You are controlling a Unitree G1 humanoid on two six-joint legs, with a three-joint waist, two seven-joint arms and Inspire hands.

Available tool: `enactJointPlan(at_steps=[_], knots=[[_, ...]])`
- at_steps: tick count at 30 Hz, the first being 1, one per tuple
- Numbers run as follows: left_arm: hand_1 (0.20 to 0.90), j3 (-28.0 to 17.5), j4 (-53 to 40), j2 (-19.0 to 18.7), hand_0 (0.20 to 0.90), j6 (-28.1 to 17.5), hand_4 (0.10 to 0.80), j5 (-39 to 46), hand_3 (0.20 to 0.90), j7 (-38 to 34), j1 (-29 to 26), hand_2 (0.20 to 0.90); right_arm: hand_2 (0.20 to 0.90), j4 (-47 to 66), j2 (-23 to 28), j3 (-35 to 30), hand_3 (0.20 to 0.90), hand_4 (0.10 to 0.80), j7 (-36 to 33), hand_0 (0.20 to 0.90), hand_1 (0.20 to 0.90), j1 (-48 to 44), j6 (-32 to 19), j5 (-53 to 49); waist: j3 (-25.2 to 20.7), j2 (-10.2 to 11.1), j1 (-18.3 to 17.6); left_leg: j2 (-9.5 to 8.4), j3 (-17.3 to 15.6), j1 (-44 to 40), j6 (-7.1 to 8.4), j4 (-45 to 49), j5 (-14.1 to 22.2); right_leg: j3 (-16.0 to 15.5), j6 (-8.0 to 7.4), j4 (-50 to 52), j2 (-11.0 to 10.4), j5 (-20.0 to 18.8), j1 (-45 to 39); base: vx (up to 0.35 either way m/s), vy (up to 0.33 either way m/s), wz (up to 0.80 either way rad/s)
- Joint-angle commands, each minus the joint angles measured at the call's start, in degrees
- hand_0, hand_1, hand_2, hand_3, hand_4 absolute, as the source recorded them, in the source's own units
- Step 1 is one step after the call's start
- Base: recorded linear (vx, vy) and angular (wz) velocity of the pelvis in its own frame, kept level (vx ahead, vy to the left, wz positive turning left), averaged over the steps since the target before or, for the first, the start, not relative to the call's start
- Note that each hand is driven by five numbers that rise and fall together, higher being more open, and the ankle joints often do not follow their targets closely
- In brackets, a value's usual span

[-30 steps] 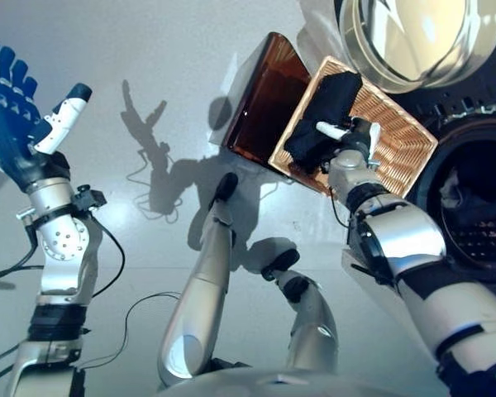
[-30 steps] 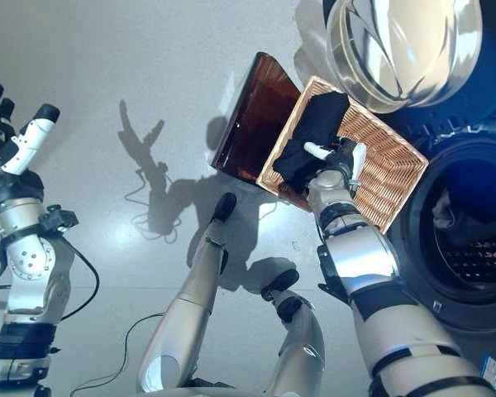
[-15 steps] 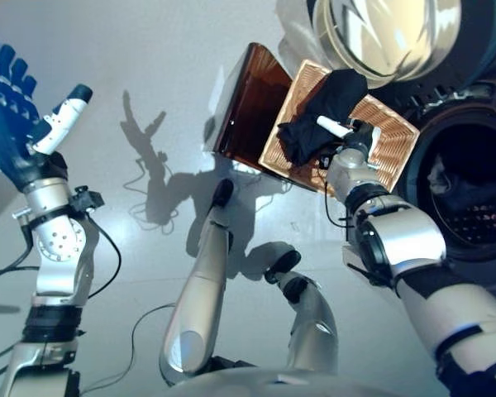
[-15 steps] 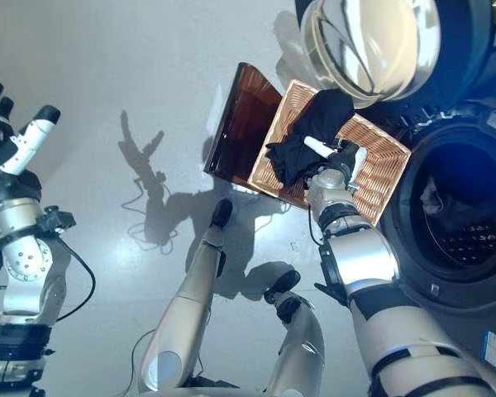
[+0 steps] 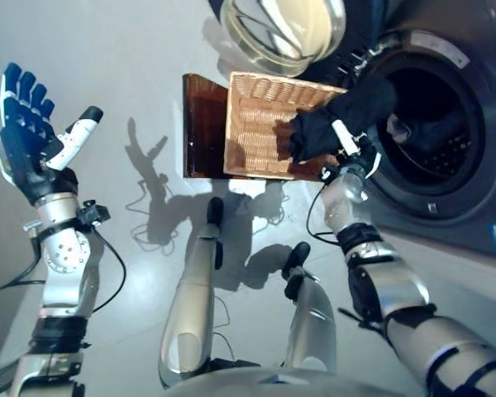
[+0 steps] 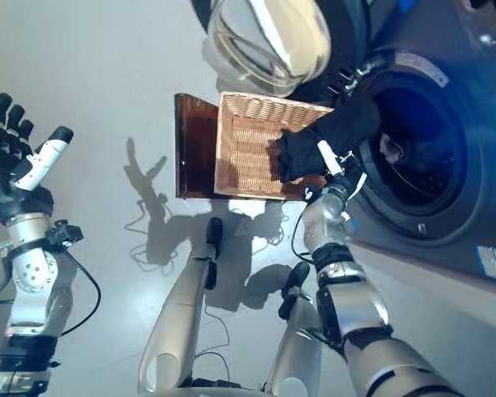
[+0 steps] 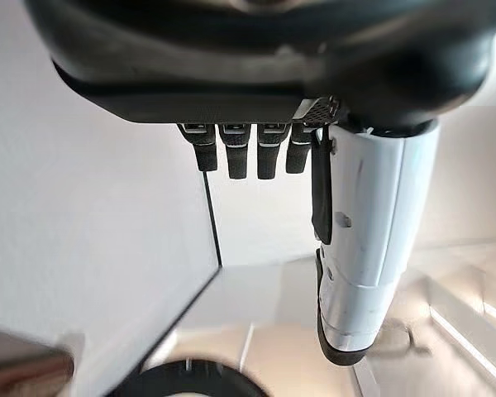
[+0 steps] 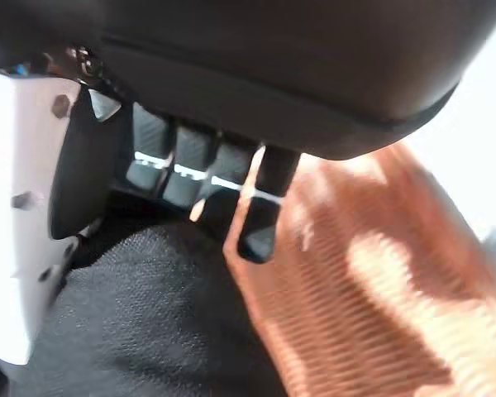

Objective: Pick up the clothes and place them into the washing machine

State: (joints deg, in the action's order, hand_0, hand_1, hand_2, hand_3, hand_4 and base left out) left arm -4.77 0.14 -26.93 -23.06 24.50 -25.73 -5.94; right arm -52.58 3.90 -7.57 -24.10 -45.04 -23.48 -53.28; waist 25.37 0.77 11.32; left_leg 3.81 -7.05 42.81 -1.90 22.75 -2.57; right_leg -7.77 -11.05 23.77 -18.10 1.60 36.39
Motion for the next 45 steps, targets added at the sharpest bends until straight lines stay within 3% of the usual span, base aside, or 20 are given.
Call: enactJointPlan(at_steps=[1, 9, 16, 21, 23, 27, 28, 29, 30, 33, 45], knots=[[0.900, -0.42, -4.12, 2.20, 0.900, -7.14, 0.800, -0.43, 0.900, 1.33, 0.13, 0.900, 0.200, 8.73, 0.97, -1.56, 0.200, 0.300, 7.42, 0.200, 0.200, 2.29, -8.64, -9.65, -2.36, -6.49, -0.61, -2.57, 1.02, 4.21, 3.33, 5.52, 7.51, -1.22, 3.56, -2.27, 1.43, 1.70, 0.44, 0.012, 0.055, -0.13], [0.900, 1.03, -5.29, 3.51, 0.900, -7.07, 0.800, -0.07, 0.900, 2.37, 1.52, 0.900, 0.200, 11.33, -1.10, -1.15, 0.200, 0.300, 9.92, 0.200, 0.200, 4.60, -10.67, -14.48, -2.84, -10.09, -2.30, -2.54, -0.23, 2.97, 3.16, 3.47, 6.80, 1.59, 3.67, -2.42, 1.77, 1.43, 2.34, 0.034, 0.023, -0.16], [0.900, 0.93, -6.49, 3.90, 0.900, -6.75, 0.800, -0.25, 0.900, 1.88, 3.14, 0.900, 0.200, 11.45, -0.73, -0.87, 0.200, 0.300, 9.07, 0.200, 0.200, 4.60, -11.25, -13.83, -3.50, -10.89, -3.35, -1.98, -0.27, 2.72, 3.26, 2.37, 6.78, 2.47, 4.23, -0.52, 2.51, 2.64, 3.89, 0.046, -0.027, -0.06], [0.900, -0.10, -7.29, 3.40, 0.900, -7.18, 0.800, 0.09, 0.900, 1.98, 4.33, 0.900, 0.200, 10.05, 2.77, -2.30, 0.200, 0.300, 7.24, 0.200, 0.200, 1.52, -11.31, -11.81, -4.40, -11.68, -3.16, -1.96, 0.23, 2.07, 3.83, 0.13, 5.75, 2.33, 4.42, -0.59, 2.69, 3.30, 3.59, 0.043, -0.043, -0.03], [0.900, -0.67, -7.87, 2.09, 0.900, -8.21, 0.800, 0.02, 0.900, 1.96, 4.43, 0.900, 0.200, 7.02, 8.93, -3.59, 0.200, 0.300, 3.87, 0.200, 0.200, -5.28, -11.43, -9.28, -4.96, -12.26, -2.30, -2.21, 0.86, 2.09, 4.62, -2.18, 3.86, 1.66, 4.48, -1.55, 2.72, 3.22, 3.68, 0.003, -0.067, 0.04], [0.900, -2.16, -9.18, -1.27, 0.900, -10.59, 0.800, 0.35, 0.900, 0.72, 3.66, 0.900, 0.200, -5.92, 26.09, -1.79, 0.200, 0.300, -5.11, 0.200, 0.200, -22.37, -9.71, -5.71, -6.73, -13.50, 1.38, -3.11, 1.55, 2.70, 5.89, -6.74, 0.71, 0.61, 4.13, -2.71, 1.98, 2.92, 5.98, -0.037, -0.049, 0.10], [0.900, -1.94, -9.33, -0.92, 0.900, -10.58, 0.800, 0.50, 0.900, 0.70, 3.01, 0.900, 0.549, -7.49, 27.36, -1.22, 0.549, 0.549, -5.50, 0.549, 0.549, -24.32, -9.26, -5.56, -6.64, -13.87, 1.68, -3.21, 1.60, 3.07, 5.93, -7.07, 0.43, 0.60, 4.14, -2.54, 1.90, 2.96, 6.57, -0.019, -0.001, 0.20], [0.900, -3.15, -10.00, -2.17, 0.900, -10.76, 0.800, -0.07, 0.900, 0.27, 3.13, 0.900, 0.900, -12.65, 33.52, 2.29, 0.900, 0.800, -8.37, 0.900, 0.900, -28.76, -6.50, -2.68, -7.59, -14.03, 2.71, -3.52, 1.81, 3.29, 6.22, -8.04, 0.03, 0.74, 3.81, -2.01, 1.69, 3.02, 7.70, 0.014, 0.036, 0.30], [0.900, -3.75, -11.42, -3.40, 0.900, -10.63, 0.800, -0.55, 0.900, 0.57, 4.41, 0.900, 0.900, -14.07, 36.48, 7.96, 0.900, 0.800, -6.42, 0.900, 0.900, -31.59, -1.61, -0.46, -8.25, -14.00, 3.63, -3.51, 1.93, 3.45, 6.20, -8.78, -0.29, 1.07, 3.63, -1.82, 1.44, 2.94, 8.64, 0.015, 0.037, 0.29], [0.900, -6.79, -12.82, -3.27, 0.900, -10.45, 0.800, -0.71, 0.900, -0.67, 6.06, 0.900, 0.900, -12.77, 40.98, 12.95, 0.900, 0.800, -5.16, 0.900, 0.900, -35.66, -0.67, -1.27, -8.68, -14.72, 3.64, -3.45, 1.67, 4.19, 6.30, -9.21, -0.61, 2.14, 3.72, -0.94, 1.43, 2.88, 9.98, 0.032, 0.051, 0.10], [0.900, -7.35, -11.75, -1.30, 0.900, -10.57, 0.800, 1.40, 0.900, -0.10, 4.05, 0.900, 0.900, -9.72, 32.83, 7.79, 0.900, 0.800, -1.44, 0.900, 0.900, -27.12, -3.36, -3.01, -9.16, -14.09, 0.79, -3.77, 0.20, 3.37, 5.46, -9.38, 0.25, 3.57, 4.08, -2.41, 2.19, 1.57, 9.04, 0.002, 0.031, -0.03]])
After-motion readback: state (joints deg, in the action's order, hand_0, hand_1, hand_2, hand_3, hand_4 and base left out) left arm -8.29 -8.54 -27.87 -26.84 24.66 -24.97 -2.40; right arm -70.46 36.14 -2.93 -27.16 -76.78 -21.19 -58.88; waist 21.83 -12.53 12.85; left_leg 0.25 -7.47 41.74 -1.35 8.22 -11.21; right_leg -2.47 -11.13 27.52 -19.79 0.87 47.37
